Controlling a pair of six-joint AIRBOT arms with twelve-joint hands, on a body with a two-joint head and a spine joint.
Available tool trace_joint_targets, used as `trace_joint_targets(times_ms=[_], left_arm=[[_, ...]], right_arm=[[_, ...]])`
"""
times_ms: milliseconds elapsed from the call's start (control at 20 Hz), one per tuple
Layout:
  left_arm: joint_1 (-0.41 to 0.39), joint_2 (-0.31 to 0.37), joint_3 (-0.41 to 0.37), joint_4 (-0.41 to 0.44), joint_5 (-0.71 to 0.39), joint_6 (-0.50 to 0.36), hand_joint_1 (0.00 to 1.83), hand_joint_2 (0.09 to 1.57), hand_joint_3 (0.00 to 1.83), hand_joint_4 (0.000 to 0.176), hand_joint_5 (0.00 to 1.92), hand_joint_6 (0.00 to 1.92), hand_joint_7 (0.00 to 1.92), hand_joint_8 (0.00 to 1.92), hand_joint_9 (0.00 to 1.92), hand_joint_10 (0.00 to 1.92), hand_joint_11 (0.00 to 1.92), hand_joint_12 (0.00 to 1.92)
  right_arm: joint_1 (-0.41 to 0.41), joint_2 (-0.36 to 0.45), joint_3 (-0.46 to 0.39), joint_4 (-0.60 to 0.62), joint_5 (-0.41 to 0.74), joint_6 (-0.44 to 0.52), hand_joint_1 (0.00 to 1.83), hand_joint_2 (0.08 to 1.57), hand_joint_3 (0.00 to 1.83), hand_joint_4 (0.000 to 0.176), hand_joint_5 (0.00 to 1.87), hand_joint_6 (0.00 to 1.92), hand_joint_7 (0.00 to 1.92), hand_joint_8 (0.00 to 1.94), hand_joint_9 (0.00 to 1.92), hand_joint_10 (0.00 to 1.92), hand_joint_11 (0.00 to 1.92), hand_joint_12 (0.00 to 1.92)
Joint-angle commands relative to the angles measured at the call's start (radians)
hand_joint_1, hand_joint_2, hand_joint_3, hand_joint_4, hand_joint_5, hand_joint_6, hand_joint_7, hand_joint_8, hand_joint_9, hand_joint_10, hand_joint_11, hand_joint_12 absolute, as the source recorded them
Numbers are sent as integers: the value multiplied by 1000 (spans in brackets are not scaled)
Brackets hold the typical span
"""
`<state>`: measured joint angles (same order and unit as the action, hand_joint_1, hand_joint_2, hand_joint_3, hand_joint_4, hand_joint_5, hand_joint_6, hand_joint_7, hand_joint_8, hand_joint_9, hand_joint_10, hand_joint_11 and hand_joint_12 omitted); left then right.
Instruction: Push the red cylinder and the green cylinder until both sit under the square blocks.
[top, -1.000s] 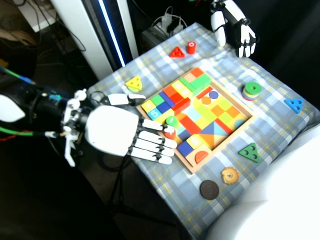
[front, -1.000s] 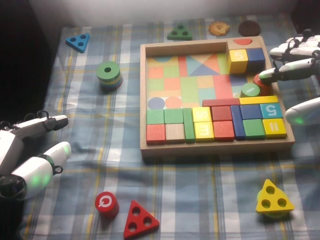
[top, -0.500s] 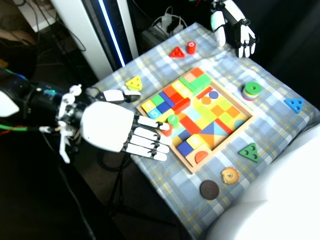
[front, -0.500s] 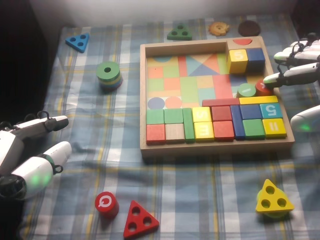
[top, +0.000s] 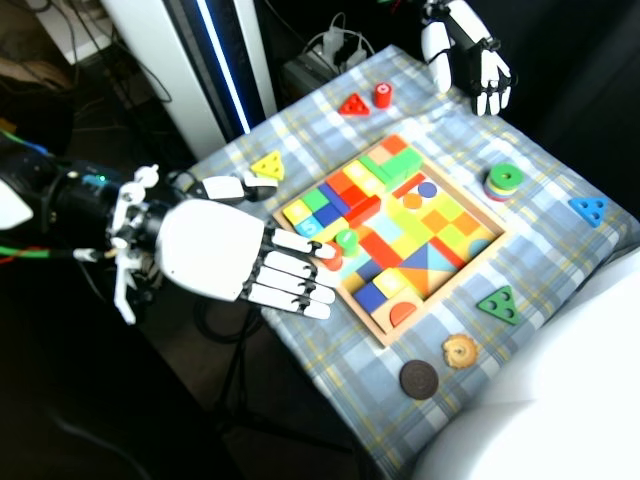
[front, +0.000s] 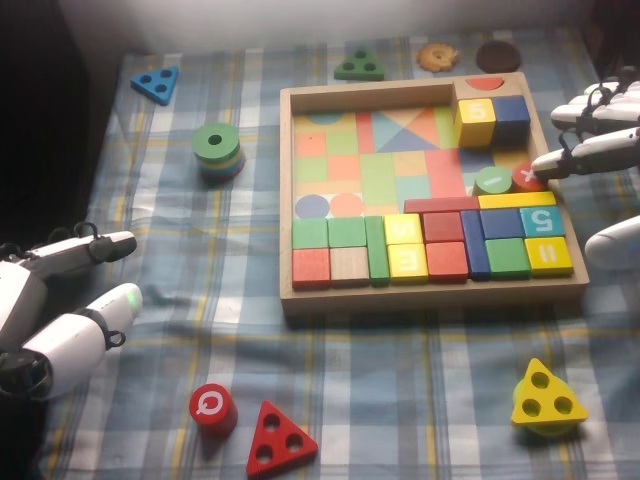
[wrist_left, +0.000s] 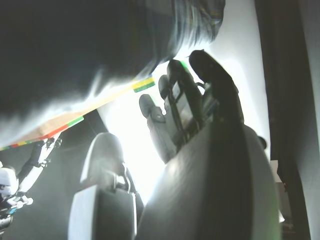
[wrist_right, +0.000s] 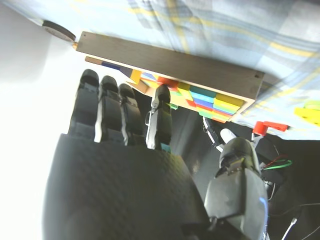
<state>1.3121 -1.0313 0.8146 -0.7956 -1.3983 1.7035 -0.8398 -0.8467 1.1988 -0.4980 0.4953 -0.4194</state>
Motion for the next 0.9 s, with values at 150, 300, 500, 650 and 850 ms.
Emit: trace_joint_targets(times_ms=[150,300,500,650,850], left_arm=[[-5,-2,7,36,-106,-8,516,1303,0,83,615,1,460,2,435,3,0,708],[-4,-2,7,36,-106,-8,573,1286,0,74,643,9,482,7,445,5,0,708],[-5,0,7,37,-109,-8,542,1288,0,90,628,2,471,3,432,4,0,658],[-5,8,5,40,-127,-8,607,1273,0,102,646,4,486,3,445,4,0,698],[-8,22,-1,48,-153,-7,583,1296,4,97,622,2,450,1,399,0,0,654]], right_arm=[[3,20,-3,66,124,0,0,928,6,176,317,7,0,0,0,0,0,0],[3,38,-15,104,167,-5,0,953,14,176,317,5,0,0,0,0,0,0],[1,90,-93,261,225,-222,0,943,7,176,306,6,0,0,0,0,0,0],[-68,107,-162,434,358,-384,0,1022,12,122,281,0,5,0,0,0,0,0],[-250,103,-251,724,620,-639,0,1095,11,80,212,0,67,6,3,0,0,0]])
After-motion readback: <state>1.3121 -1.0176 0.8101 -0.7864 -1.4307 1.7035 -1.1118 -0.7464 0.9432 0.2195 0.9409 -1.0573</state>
